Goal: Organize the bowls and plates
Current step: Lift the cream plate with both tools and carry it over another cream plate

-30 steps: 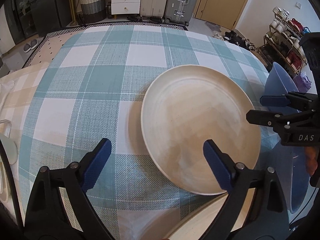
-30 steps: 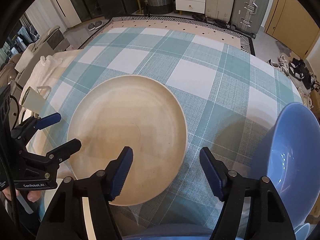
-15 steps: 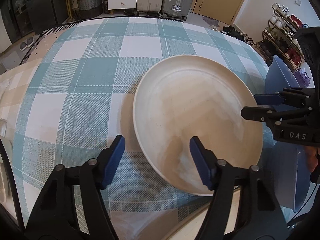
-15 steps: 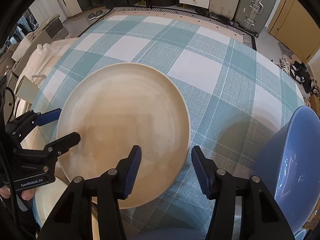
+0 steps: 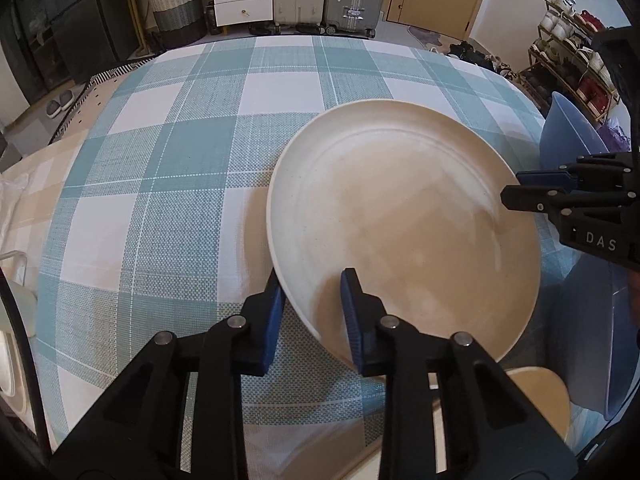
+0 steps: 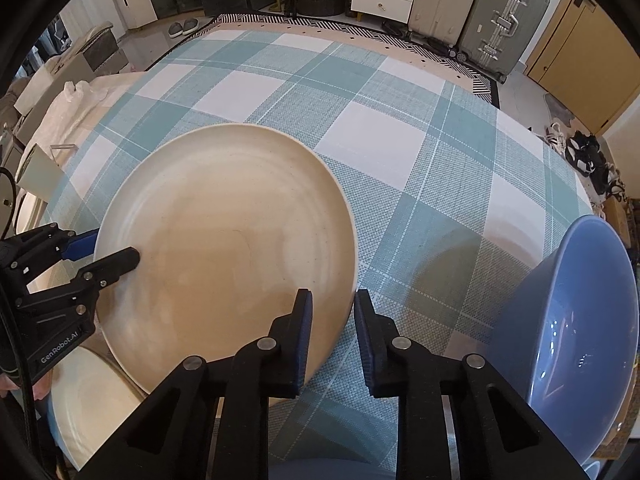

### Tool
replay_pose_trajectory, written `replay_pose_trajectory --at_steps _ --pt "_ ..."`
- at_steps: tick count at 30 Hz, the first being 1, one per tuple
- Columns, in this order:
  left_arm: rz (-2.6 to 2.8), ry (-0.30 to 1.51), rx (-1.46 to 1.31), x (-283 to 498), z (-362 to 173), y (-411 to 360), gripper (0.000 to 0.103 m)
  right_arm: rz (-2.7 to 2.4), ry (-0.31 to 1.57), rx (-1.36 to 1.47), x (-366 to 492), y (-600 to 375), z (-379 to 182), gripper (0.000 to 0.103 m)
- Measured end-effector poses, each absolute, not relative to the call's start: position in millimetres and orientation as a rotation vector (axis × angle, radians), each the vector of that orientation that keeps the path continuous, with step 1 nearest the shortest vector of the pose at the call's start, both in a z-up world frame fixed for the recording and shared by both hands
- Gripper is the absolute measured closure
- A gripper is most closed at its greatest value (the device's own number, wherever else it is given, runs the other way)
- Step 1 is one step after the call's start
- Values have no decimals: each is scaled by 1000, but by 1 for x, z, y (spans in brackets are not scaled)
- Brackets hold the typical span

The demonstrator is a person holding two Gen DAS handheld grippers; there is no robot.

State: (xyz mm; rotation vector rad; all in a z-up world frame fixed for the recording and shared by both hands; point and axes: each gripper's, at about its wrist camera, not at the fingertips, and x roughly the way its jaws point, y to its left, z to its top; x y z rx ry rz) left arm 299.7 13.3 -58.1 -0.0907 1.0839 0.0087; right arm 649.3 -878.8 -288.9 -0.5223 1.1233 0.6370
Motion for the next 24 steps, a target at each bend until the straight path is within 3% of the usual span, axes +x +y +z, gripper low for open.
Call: replay_pose_trajectory --at_steps 24 --pt "30 953 -99 256 4 16 80 650 1003 -496 613 -887 -238 82"
